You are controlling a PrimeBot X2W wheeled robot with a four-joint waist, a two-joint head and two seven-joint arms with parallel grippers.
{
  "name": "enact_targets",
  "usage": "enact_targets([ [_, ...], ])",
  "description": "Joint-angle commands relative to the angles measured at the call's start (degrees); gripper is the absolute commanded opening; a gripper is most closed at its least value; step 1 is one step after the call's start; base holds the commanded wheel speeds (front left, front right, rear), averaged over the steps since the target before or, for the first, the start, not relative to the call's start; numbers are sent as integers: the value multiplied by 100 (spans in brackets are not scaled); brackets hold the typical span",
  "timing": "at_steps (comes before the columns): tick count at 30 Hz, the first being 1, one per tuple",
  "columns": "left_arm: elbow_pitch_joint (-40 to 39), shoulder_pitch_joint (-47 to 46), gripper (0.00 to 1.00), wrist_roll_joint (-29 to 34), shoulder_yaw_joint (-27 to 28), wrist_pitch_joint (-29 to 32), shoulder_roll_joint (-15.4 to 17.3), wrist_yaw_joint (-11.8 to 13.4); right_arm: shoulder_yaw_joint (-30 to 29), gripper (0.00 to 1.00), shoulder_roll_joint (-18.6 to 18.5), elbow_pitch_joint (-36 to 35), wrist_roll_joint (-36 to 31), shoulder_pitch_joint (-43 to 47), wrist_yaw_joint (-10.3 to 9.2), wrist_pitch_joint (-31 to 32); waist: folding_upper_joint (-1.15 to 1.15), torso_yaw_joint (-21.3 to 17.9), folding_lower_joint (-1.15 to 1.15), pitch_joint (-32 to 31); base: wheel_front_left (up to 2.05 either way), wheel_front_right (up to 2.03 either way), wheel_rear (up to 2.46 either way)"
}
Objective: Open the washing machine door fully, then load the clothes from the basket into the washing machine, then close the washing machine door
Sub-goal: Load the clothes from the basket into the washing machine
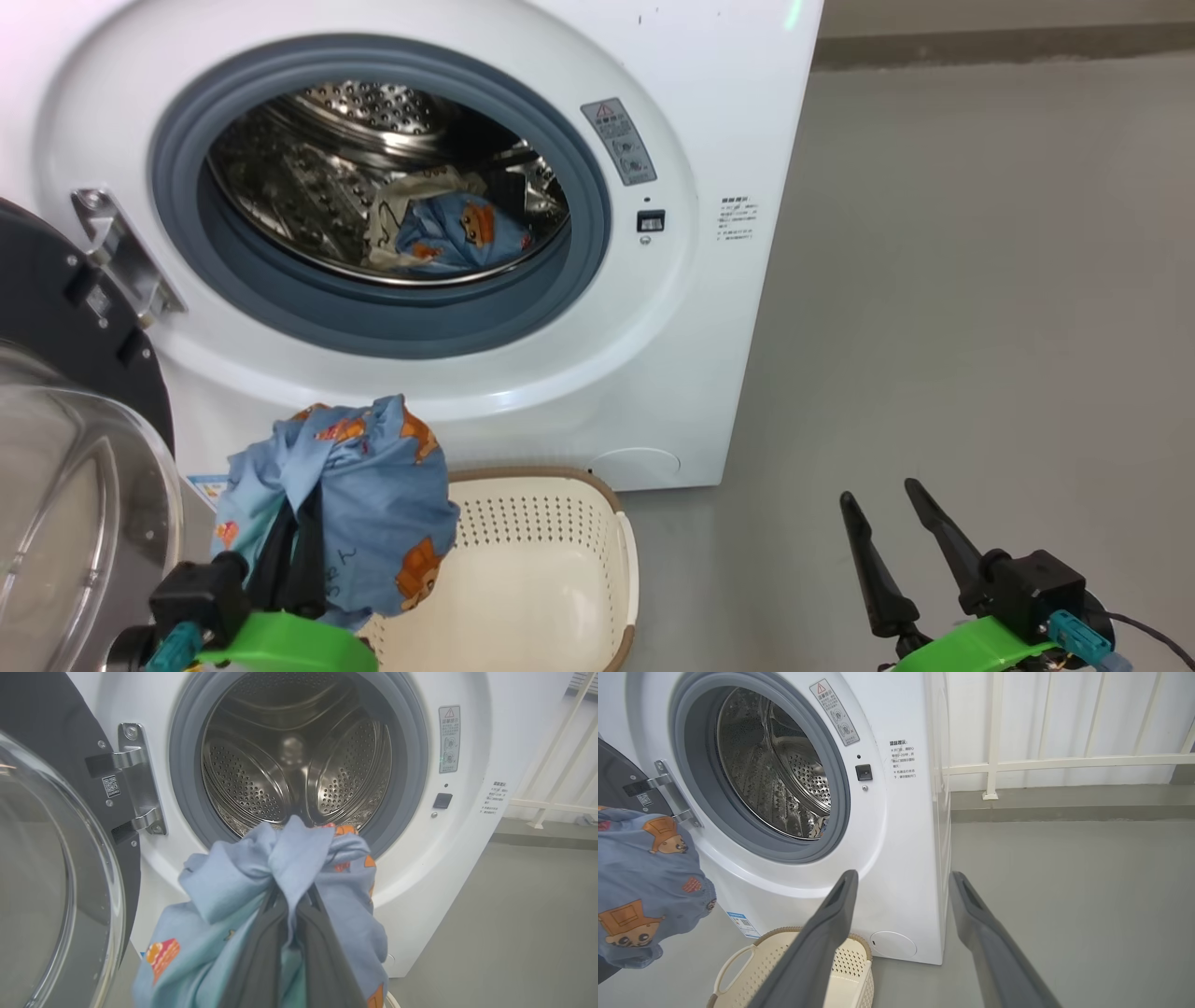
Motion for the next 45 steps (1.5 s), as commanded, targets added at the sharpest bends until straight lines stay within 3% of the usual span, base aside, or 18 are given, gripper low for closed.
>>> enact_targets([
  [1, -207, -76, 0, 45, 220, -77, 115, 37, 111, 100, -30, -164, 9, -36, 10, -28, 0, -3, 0, -80, 0, 0, 0],
  [14, -953, 517, 0, 18, 409, -44, 189, 346, 1, 100, -44, -443, -186, 101, 10, -28, 0, -12, 0, -148, 0, 0, 0],
  [45, -1241, 581, 0, -63, 348, -8, 206, 500, -158, 100, 8, -516, -195, 134, 10, -28, 0, 72, 0, -24, 0, 0, 0],
])
